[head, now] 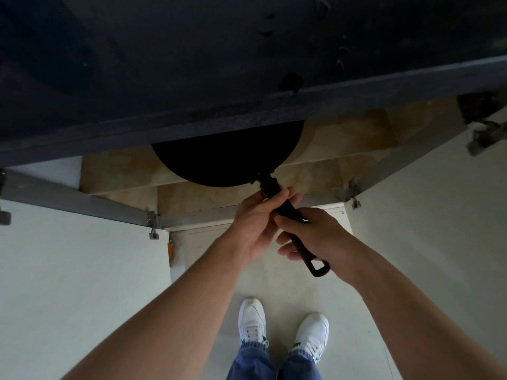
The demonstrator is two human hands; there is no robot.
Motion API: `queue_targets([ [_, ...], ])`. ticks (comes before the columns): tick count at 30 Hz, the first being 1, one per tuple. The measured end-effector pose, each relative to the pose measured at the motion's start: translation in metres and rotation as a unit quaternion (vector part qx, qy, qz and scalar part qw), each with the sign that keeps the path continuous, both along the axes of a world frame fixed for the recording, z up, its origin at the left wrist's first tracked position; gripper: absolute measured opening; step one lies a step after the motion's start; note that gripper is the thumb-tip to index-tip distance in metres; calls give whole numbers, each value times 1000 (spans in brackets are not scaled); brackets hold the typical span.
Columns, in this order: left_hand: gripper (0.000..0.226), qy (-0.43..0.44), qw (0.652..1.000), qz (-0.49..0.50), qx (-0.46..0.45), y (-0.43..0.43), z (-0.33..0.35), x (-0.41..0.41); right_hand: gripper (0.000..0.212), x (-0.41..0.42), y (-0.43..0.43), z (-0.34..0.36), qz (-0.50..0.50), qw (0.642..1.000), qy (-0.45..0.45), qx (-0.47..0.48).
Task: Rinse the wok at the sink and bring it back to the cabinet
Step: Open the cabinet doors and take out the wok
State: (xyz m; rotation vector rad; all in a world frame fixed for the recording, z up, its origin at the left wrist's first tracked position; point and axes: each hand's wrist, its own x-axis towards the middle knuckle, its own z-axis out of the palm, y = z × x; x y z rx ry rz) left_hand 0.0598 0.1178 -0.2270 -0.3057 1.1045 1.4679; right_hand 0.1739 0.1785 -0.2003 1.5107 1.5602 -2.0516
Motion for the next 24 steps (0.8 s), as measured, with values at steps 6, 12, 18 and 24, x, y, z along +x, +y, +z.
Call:
queue_targets([
  [6, 36, -18, 999, -7, 27, 0, -11, -11, 13, -8, -3, -9, -18, 993, 56, -102],
  [12, 38, -51, 998, 3, 24, -4, -15, -14, 47, -11, -29, -31, -39, 997, 24, 69],
  [18, 30, -43, 998, -33, 7, -20, -6, -8, 51, -4, -53, -25, -20, 992, -1, 126],
  [24, 20, -72, 996, -36, -25, -55, 26, 25, 50, 24, -91, 13, -14, 988, -64, 141],
])
